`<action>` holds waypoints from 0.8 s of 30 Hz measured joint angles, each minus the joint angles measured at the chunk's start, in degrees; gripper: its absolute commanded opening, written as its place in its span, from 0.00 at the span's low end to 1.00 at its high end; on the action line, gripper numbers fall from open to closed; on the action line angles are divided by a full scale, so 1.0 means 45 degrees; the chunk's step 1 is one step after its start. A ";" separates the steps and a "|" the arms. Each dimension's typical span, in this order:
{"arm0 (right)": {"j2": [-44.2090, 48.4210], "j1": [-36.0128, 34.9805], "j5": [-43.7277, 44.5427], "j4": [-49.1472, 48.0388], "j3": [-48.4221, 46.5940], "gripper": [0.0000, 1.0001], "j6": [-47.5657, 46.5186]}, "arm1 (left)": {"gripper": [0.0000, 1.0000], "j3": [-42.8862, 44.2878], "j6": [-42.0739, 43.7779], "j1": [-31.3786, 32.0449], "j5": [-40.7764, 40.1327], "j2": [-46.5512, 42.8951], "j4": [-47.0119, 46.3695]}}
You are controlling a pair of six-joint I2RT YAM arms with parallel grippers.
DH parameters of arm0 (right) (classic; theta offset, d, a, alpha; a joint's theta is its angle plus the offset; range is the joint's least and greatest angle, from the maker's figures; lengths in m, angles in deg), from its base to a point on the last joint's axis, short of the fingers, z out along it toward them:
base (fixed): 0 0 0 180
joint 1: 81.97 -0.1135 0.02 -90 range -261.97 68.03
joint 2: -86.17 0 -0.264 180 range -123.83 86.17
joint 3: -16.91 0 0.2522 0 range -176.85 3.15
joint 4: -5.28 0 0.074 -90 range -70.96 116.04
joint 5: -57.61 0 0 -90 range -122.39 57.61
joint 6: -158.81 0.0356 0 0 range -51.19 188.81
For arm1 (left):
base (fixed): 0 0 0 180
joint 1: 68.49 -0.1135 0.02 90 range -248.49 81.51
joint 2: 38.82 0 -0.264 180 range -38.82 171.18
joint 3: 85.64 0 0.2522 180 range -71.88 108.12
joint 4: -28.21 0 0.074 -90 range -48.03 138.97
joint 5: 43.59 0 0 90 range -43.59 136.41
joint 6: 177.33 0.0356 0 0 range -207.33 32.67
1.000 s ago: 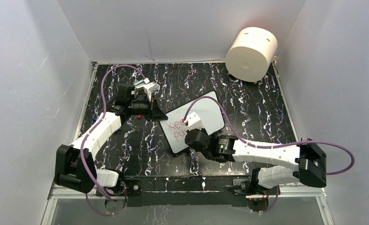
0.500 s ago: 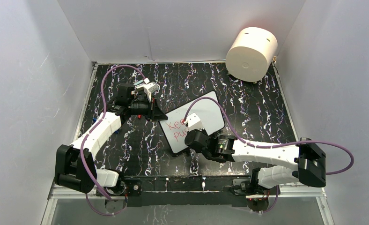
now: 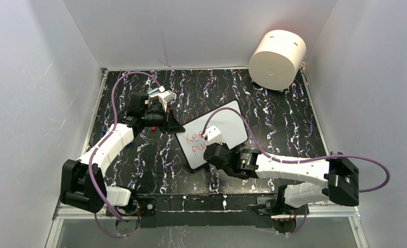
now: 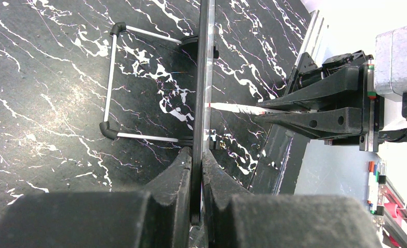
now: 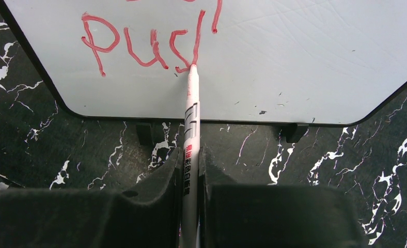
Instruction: Write a sentence on the whiteboard
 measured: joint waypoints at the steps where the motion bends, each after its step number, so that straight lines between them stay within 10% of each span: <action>1: 0.0000 0.0000 0.0000 0.0005 0.0000 0.00 0.0000 | 0.00 0.0000 0.0000 0.0000 0.0000 0.0005 0.0000; 24: 0.0364 0.0073 0.0019 -0.0049 0.0000 0.00 -0.0121 | 0.00 0.0000 -0.0005 0.0000 0.0005 0.0000 0.0000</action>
